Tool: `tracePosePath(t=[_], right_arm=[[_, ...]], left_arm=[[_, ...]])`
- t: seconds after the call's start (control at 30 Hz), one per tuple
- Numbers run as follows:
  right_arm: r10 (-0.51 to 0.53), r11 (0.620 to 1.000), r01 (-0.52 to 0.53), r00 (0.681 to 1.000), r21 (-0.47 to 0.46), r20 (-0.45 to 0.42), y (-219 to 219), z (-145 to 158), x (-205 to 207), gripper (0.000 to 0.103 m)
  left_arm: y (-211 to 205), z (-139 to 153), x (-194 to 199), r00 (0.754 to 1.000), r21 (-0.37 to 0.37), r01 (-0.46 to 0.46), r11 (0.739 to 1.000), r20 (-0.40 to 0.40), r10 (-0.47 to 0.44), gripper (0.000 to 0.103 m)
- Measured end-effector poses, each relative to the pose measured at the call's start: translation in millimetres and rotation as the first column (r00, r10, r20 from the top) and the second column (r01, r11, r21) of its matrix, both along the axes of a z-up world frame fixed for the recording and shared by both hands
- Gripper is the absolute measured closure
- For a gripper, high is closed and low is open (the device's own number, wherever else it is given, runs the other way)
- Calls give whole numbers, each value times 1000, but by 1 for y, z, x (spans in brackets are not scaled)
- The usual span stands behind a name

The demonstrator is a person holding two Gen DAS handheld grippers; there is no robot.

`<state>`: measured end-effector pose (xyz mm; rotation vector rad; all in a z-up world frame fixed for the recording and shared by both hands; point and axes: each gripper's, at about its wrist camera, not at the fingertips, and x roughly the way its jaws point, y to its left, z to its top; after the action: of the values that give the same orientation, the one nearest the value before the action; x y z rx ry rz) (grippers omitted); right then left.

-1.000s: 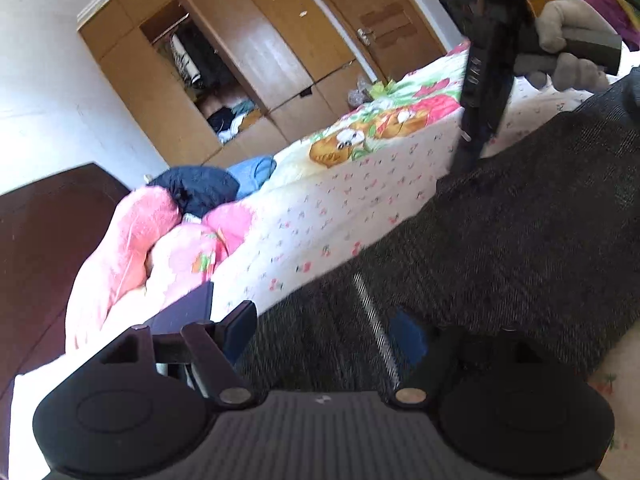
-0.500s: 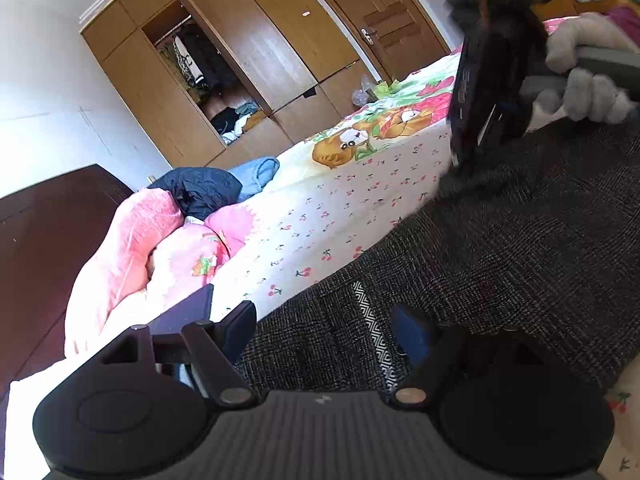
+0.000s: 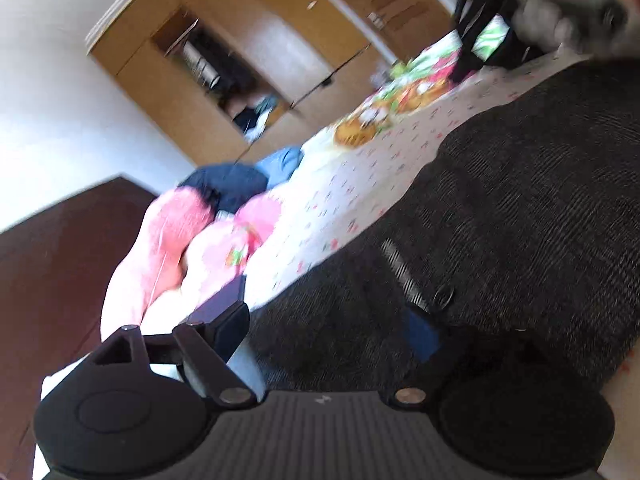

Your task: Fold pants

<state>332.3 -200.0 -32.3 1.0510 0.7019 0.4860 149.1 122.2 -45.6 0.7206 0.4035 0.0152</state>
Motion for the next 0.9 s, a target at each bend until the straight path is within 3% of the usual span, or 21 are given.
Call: tracePosePath(t=[0.1,0.17,0.23,0.3,0.4,0.43,0.5,0.6,0.7,0.83,0.9], right_arm=[[145,980,-124,981,-159,132,3,41,-49,97],[250,952,-230,965,-204,76,15,35,-83,97],[280,928,-271,960,-257,-3,21,17,-111,97],[181,930,-208,977,-303,-117,1,-4,-127,98],[-26,978,-4,990,-209,-141,-73,-14,-153,102],[-86,969,55,989,-239,-121,-96,-6,-169,94],[-204,927,171,976,-334,-68,-137,11,-205,95],[-400,866,361,915,-345,-46,-202,19,-270,95],[-582,753,528,813,-392,-23,-249,21,-323,94],[-682,711,641,728,-289,-66,-287,-1,-346,94],[-710,688,677,703,-263,-50,-302,-5,-344,94]], left_arm=[[-5,17,-13,999,-56,5,998,33,-3,8],[-21,27,-21,997,-115,56,992,50,-50,8],[-44,32,-27,991,-158,132,979,32,-129,8],[-67,22,-33,983,-85,182,980,24,-180,8],[-79,-2,-26,980,-35,163,986,-111,-165,9],[-80,-2,-29,981,-34,156,987,-108,-159,9],[-88,8,-33,981,-6,165,986,-104,-165,9],[-112,21,-39,972,-37,205,978,-112,-208,9],[-152,25,-41,955,-51,266,963,-125,-271,9],[-217,29,-54,899,-22,417,908,-139,-416,9],[-242,32,-62,875,2,468,884,-141,-463,9]])
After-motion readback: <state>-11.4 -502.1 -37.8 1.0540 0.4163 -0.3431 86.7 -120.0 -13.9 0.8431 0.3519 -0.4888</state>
